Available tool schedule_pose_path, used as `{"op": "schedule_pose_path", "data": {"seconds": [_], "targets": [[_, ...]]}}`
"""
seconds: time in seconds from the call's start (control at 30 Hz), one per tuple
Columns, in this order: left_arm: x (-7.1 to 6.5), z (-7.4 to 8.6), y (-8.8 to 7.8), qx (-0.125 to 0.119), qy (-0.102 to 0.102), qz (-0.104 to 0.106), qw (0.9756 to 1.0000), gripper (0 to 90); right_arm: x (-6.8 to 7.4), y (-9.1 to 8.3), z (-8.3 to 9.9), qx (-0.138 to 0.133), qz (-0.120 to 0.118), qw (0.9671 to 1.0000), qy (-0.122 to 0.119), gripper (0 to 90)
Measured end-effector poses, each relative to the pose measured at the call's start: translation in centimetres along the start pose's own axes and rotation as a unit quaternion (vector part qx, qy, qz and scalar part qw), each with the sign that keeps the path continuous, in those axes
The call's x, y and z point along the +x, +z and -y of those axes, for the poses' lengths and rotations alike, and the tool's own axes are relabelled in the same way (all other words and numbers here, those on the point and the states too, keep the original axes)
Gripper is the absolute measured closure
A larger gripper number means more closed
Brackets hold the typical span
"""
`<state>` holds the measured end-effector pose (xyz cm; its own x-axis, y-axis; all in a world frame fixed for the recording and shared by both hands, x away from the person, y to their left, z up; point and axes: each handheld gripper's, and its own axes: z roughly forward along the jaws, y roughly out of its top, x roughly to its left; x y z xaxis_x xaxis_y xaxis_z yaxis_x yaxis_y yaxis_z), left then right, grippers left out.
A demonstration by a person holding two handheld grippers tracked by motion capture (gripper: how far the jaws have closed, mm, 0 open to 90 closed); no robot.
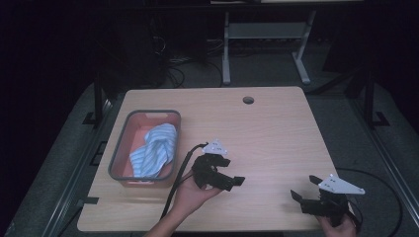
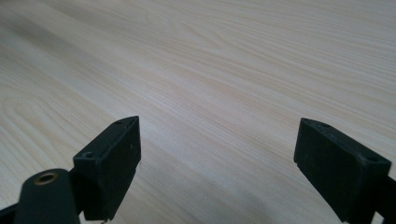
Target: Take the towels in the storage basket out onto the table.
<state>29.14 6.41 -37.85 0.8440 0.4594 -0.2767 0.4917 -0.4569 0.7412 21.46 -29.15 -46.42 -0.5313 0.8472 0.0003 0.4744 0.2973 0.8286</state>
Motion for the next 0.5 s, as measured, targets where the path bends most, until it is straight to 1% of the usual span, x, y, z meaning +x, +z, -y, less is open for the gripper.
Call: {"op": "schedule_pose_path", "data": {"seconds": [0.03,0.07,0.1,0.13,0.23,0.27,0.3,0.33,0.37,0.4,0.43,0.47,0.5], "targets": [[0.0,0.0,0.0,0.000,0.000,0.000,1.0000,20.1,0.0,0.0,0.0,0.001,0.000,1.0000,0.001,14.3],[0.2,-0.3,-0.3,0.006,0.003,-0.006,1.0000,20.2,0.0,0.0,0.0,0.001,0.000,1.0000,0.001,14.3],[0.2,-0.3,-0.3,0.006,0.003,-0.006,1.0000,20.1,0.0,0.0,0.0,0.001,0.000,1.0000,0.001,14.3],[0.4,-0.6,-0.5,0.010,0.000,-0.011,0.9999,20.1,0.0,-0.1,-0.1,-0.001,-0.001,1.0000,0.001,14.4],[0.6,-0.9,-0.7,0.012,-0.001,-0.010,0.9999,20.1,0.0,-0.1,-0.1,-0.001,0.000,1.0000,0.000,14.4],[0.7,-1.3,-0.9,0.014,-0.001,-0.013,0.9998,19.9,0.1,0.0,0.0,0.000,-0.003,1.0000,0.002,14.3],[0.7,-1.3,-0.9,0.014,-0.001,-0.013,0.9998,19.4,0.1,0.0,0.0,0.000,-0.003,1.0000,0.002,14.3],[0.7,-1.6,-1.1,0.015,0.000,-0.018,0.9997,19.3,0.1,0.1,-0.1,0.003,-0.004,1.0000,0.001,14.3],[0.7,-1.6,-1.1,0.015,0.000,-0.018,0.9997,19.3,0.1,0.1,-0.1,0.003,-0.004,1.0000,0.001,14.3],[0.9,-1.9,-1.3,0.016,-0.001,-0.013,0.9998,19.3,0.2,0.0,-0.1,0.002,-0.004,1.0000,0.003,14.3],[0.9,-1.9,-1.3,0.016,-0.001,-0.013,0.9998,19.4,0.2,0.0,-0.1,0.002,-0.004,1.0000,0.003,14.3],[1.0,-2.3,-1.4,0.021,-0.002,-0.016,0.9997,19.4,0.1,-0.1,-0.1,0.000,-0.005,1.0000,0.001,14.4],[1.2,-2.5,-1.5,0.020,-0.002,-0.015,0.9997,19.3,0.1,-0.1,-0.1,-0.001,-0.004,1.0000,0.000,14.4]]}}
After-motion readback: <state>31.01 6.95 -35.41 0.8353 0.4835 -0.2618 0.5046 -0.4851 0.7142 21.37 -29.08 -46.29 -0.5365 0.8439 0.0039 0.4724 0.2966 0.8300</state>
